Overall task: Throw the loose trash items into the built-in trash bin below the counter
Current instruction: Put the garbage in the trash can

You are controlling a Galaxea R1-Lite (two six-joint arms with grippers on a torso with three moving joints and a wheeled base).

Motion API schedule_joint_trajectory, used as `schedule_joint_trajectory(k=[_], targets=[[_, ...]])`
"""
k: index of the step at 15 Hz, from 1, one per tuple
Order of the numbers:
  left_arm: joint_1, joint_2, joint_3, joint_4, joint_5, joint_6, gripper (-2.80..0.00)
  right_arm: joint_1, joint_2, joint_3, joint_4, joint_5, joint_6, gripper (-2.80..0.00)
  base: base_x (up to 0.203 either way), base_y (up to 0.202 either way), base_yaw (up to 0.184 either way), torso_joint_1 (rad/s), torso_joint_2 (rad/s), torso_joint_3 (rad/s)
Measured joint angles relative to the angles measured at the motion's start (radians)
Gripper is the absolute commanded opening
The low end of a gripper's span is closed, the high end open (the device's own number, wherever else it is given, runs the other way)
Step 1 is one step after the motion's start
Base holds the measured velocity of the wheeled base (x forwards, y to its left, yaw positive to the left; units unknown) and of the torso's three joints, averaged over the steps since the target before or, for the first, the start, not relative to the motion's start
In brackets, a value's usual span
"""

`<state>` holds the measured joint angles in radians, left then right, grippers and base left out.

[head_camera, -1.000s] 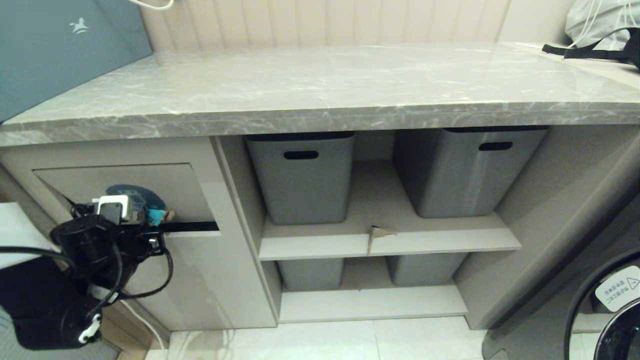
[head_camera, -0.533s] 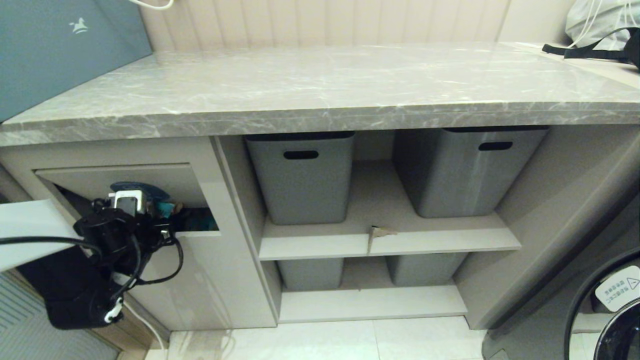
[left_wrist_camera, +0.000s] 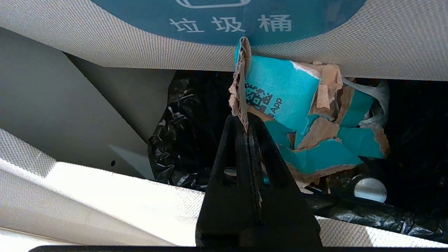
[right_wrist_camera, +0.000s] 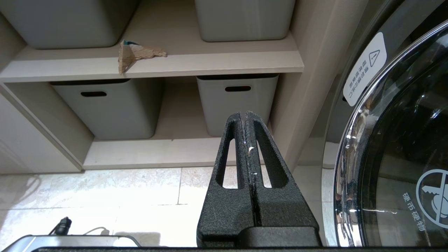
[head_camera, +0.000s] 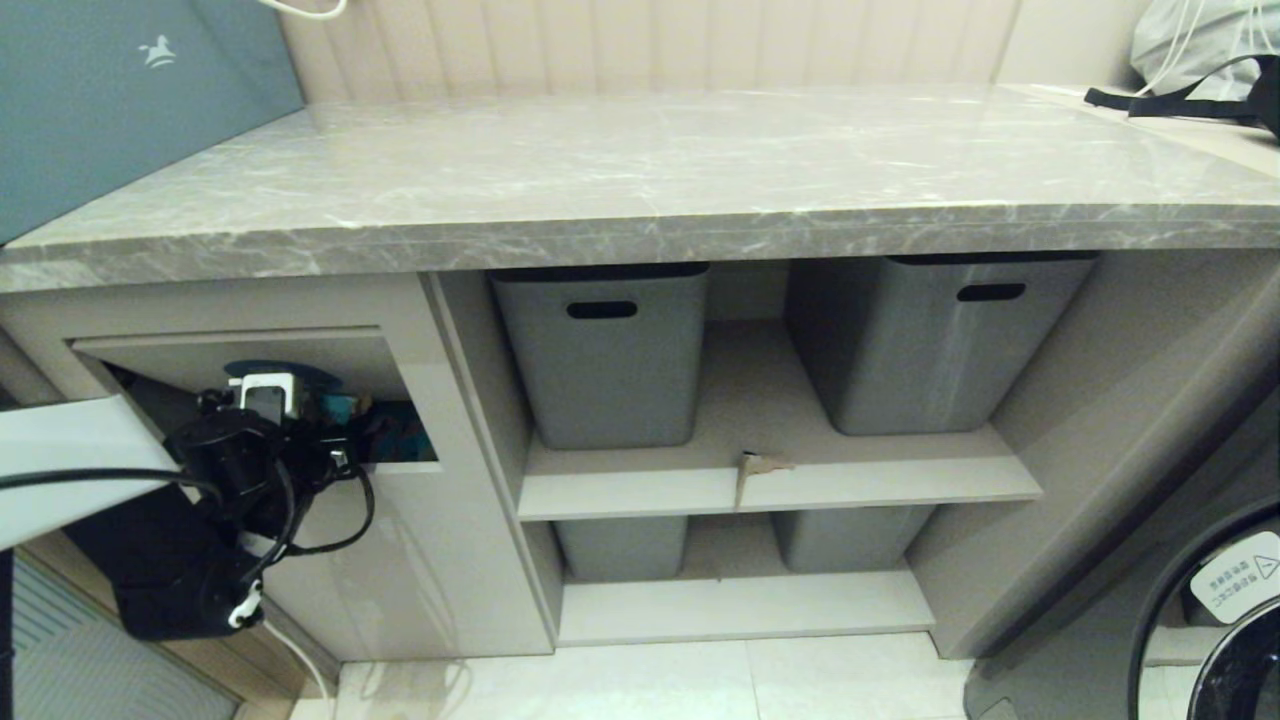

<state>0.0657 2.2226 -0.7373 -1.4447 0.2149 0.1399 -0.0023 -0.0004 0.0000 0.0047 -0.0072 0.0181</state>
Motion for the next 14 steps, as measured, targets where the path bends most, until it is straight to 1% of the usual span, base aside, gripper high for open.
schedule_joint_trajectory(k=[1,2,8,14], targets=[[0.000,0.000,0.000,0.000,0.000,0.002,-2.80,0.000,0.000,0.000,0.000,0.000,0.000,-2.80,0.000,0.000,0.000,0.000,0.00,0.000],[0.000,0.001,-0.002,-0.002,-0.001,0.002,0.00,0.000,0.000,0.000,0.000,0.000,0.000,-2.80,0.000,0.000,0.000,0.000,0.00,0.000],[0.000,0.005,-0.027,-0.003,0.001,0.002,0.00,0.000,0.000,0.000,0.000,0.000,0.000,-2.80,0.000,0.000,0.000,0.000,0.00,0.000],[-0.005,-0.047,0.001,-0.002,0.003,0.000,0.00,0.000,0.000,0.000,0.000,0.000,0.000,-2.80,0.000,0.000,0.000,0.000,0.00,0.000]])
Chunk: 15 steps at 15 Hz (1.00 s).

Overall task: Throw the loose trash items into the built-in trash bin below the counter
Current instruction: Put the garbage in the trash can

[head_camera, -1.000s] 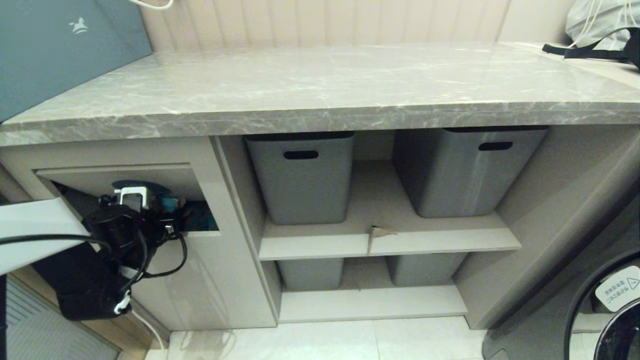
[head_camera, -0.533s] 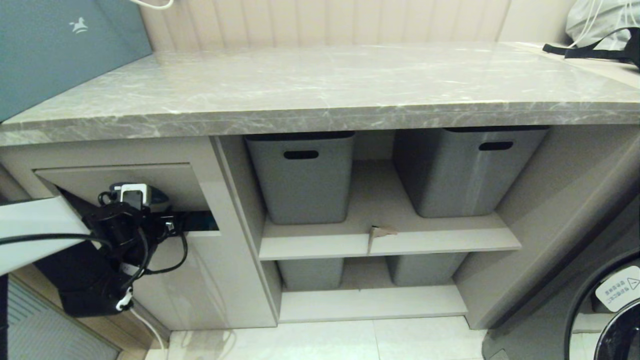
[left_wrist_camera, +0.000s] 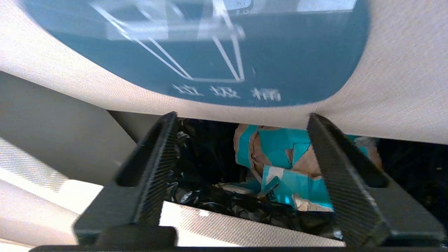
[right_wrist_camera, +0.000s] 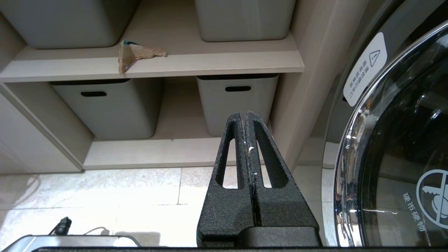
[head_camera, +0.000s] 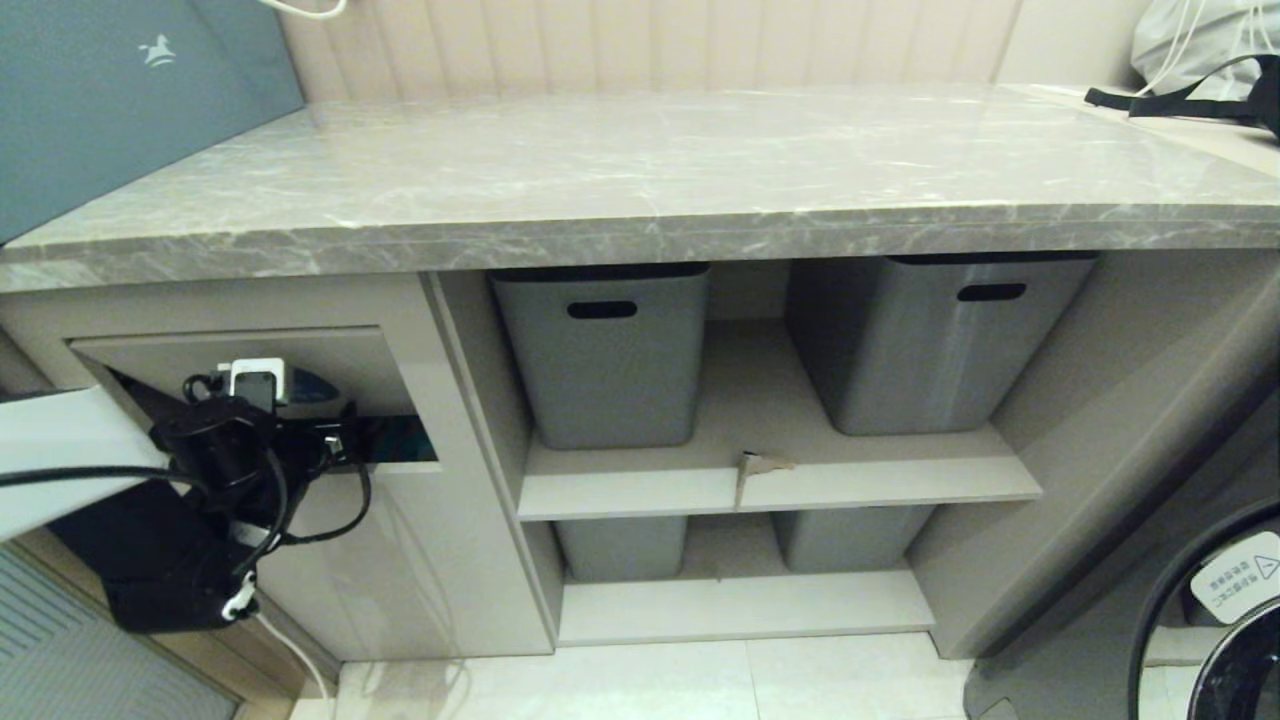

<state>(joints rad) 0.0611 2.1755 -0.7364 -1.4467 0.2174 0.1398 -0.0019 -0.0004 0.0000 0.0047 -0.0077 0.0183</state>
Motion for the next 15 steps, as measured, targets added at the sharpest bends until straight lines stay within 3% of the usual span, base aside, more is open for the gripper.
schedule_joint_trajectory(k=[2,3,12,15], targets=[[-0.006,-0.040,0.041,0.000,-0.001,-0.001,0.00,0.000,0.000,0.000,0.000,0.000,0.000,-2.80,0.000,0.000,0.000,0.000,0.00,0.000],[-0.011,-0.061,0.066,0.001,-0.001,0.000,-2.80,0.000,0.000,0.000,0.000,0.000,0.000,-2.80,0.000,0.000,0.000,0.000,0.00,0.000],[-0.076,-0.336,0.350,0.059,-0.009,-0.007,-2.80,0.000,0.000,0.000,0.000,0.000,0.000,-2.80,0.000,0.000,0.000,0.000,0.00,0.000],[-0.148,-0.458,0.448,0.100,-0.092,-0.005,-2.80,0.000,0.000,0.000,0.000,0.000,0.000,-2.80,0.000,0.000,0.000,0.000,0.00,0.000]])
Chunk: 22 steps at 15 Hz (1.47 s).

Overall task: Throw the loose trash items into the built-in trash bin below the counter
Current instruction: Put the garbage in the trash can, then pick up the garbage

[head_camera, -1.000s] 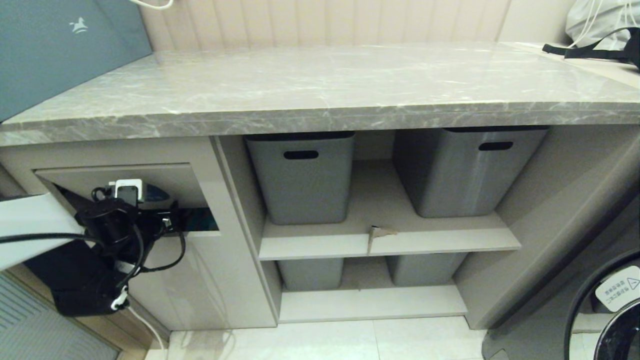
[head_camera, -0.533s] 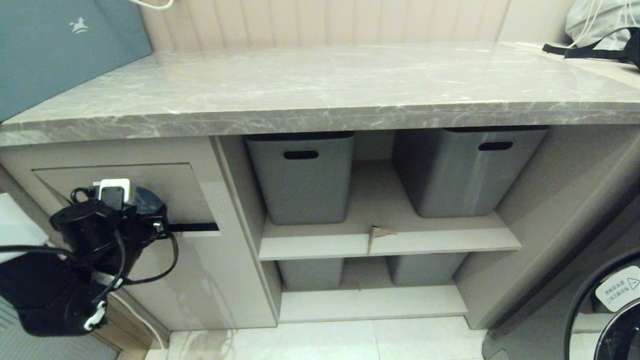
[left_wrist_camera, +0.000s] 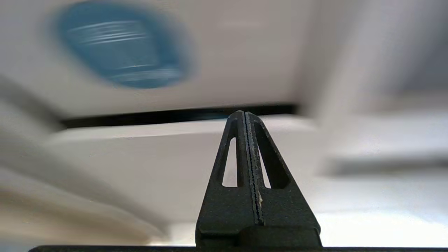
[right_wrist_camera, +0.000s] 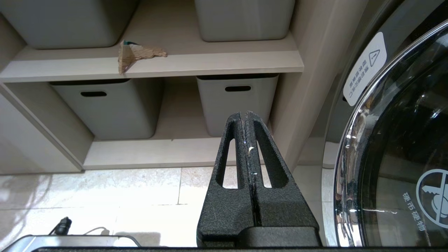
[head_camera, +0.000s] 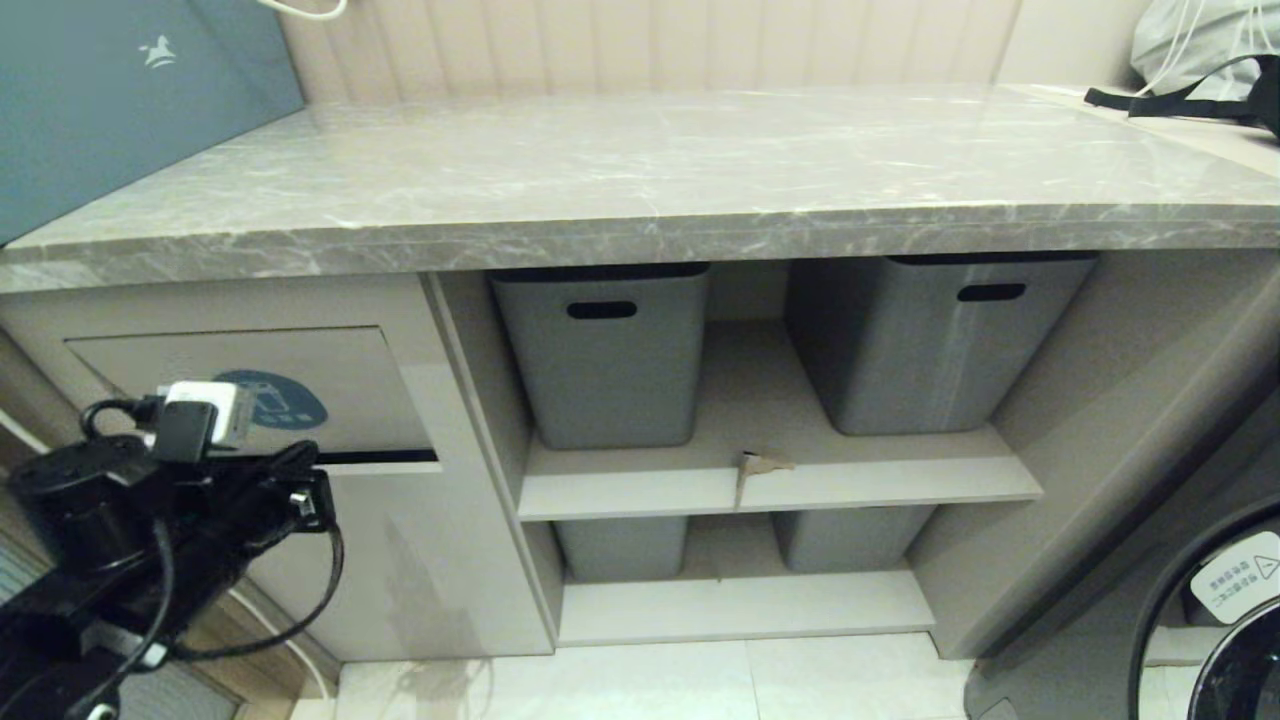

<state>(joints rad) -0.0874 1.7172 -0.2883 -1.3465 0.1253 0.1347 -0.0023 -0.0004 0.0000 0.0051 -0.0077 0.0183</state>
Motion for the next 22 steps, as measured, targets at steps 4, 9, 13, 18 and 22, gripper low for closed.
schedule_joint_trajectory(k=[4,9,13,18,22], targets=[[-0.143,-0.142,0.136,0.005,-0.198,0.026,-2.80,0.000,0.000,0.000,0.000,0.000,0.000,-2.80,0.000,0.000,0.000,0.000,0.00,0.000],[-0.359,-0.177,0.165,0.006,-0.244,0.033,-2.80,0.000,0.000,0.000,0.000,0.000,0.000,-2.80,0.000,0.000,0.000,0.000,0.00,0.000],[-0.441,-0.054,0.035,0.023,-0.301,0.081,-2.80,0.000,0.000,0.000,0.000,0.000,0.000,-2.80,0.000,0.000,0.000,0.000,0.00,0.000],[-0.516,0.229,-0.277,0.106,-0.272,0.113,-2.80,0.000,0.000,0.000,0.000,0.000,0.000,-2.80,0.000,0.000,0.000,0.000,0.00,0.000],[-0.592,0.430,-0.562,0.253,-0.208,0.117,0.00,0.000,0.000,0.000,-0.001,0.000,0.000,-2.80,0.000,0.000,0.000,0.000,0.00,0.000]])
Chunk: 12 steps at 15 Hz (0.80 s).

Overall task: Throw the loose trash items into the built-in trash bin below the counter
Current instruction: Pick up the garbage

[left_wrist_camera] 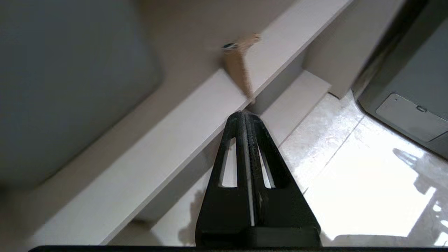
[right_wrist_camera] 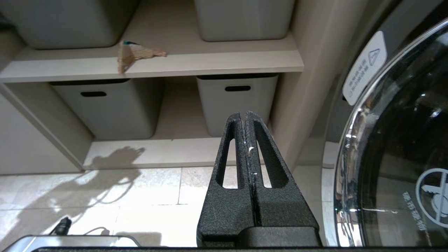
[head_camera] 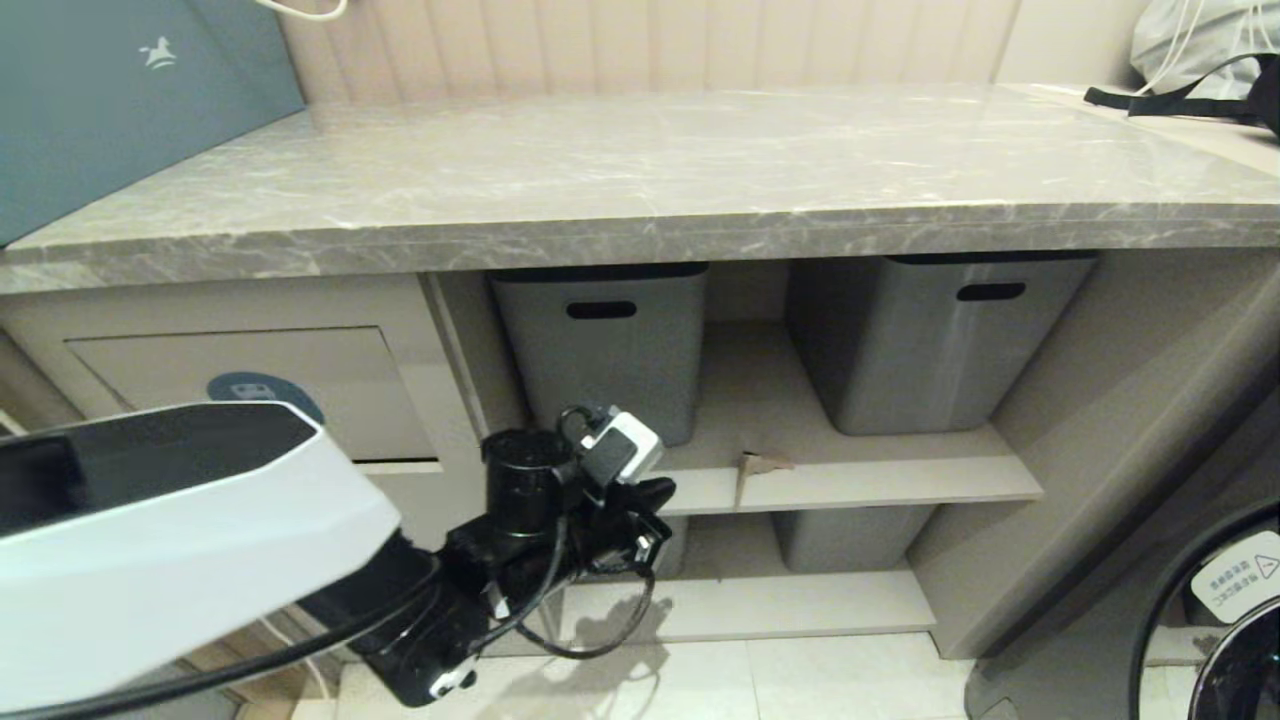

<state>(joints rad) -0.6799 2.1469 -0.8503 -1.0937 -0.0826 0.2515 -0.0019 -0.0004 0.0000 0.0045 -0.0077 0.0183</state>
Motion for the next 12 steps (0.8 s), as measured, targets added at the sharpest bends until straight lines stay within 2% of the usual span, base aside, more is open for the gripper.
schedule_joint_trajectory(k=[4,12], targets=[[-0.036,0.135,-0.197,0.106,0.009,-0.001,0.00,0.000,0.000,0.000,0.000,0.000,0.000,-2.80,0.000,0.000,0.000,0.000,0.00,0.000],[-0.063,0.280,-0.470,0.245,0.008,-0.003,0.00,0.000,0.000,0.000,0.000,0.000,0.000,-2.80,0.000,0.000,0.000,0.000,0.00,0.000]])
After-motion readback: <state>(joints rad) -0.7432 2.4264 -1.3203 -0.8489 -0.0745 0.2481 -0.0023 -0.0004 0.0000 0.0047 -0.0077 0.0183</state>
